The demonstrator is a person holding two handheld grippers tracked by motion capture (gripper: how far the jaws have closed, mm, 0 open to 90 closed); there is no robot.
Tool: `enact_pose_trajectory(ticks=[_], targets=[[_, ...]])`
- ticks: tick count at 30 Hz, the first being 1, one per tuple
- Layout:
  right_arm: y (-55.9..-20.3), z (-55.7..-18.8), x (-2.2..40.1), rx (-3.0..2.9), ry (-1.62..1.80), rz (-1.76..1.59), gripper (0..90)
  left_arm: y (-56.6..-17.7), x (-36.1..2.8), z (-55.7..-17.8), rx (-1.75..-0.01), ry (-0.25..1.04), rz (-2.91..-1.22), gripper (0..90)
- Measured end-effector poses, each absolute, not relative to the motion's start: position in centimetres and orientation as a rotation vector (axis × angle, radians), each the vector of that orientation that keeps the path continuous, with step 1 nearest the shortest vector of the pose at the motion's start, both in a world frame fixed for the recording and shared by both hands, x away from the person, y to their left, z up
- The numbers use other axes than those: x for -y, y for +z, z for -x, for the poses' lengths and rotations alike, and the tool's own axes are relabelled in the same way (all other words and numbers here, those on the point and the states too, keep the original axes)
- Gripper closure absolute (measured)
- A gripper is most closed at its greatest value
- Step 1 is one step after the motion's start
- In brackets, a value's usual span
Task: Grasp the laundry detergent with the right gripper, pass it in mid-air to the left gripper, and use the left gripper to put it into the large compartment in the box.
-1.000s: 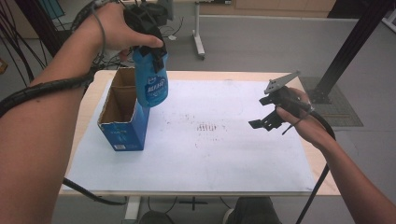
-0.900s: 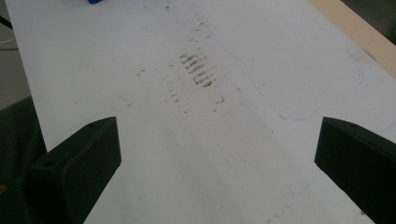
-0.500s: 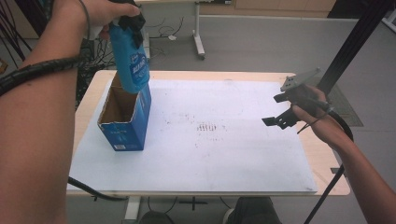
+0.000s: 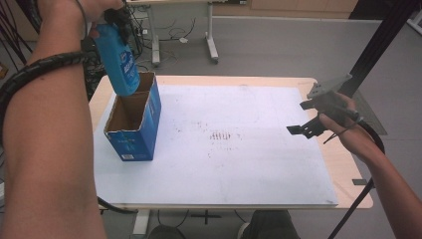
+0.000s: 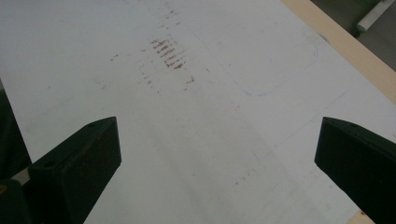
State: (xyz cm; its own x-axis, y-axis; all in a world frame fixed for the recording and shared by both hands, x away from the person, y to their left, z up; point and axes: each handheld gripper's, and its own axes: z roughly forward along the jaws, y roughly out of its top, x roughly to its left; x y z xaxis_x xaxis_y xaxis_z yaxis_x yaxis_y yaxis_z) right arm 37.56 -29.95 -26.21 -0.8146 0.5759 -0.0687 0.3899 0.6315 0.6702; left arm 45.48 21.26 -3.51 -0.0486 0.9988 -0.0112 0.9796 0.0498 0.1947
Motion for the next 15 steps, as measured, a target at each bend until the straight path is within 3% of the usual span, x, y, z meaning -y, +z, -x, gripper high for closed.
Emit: enact_pose_trajectory(ticks=[15], targets=[[-26.2, -37.7, 30.1, -2.571, 0.938, -0.785, 0.2, -4.3, -23.4, -45.4, -2.246, 0.215, -1.971, 36.9]])
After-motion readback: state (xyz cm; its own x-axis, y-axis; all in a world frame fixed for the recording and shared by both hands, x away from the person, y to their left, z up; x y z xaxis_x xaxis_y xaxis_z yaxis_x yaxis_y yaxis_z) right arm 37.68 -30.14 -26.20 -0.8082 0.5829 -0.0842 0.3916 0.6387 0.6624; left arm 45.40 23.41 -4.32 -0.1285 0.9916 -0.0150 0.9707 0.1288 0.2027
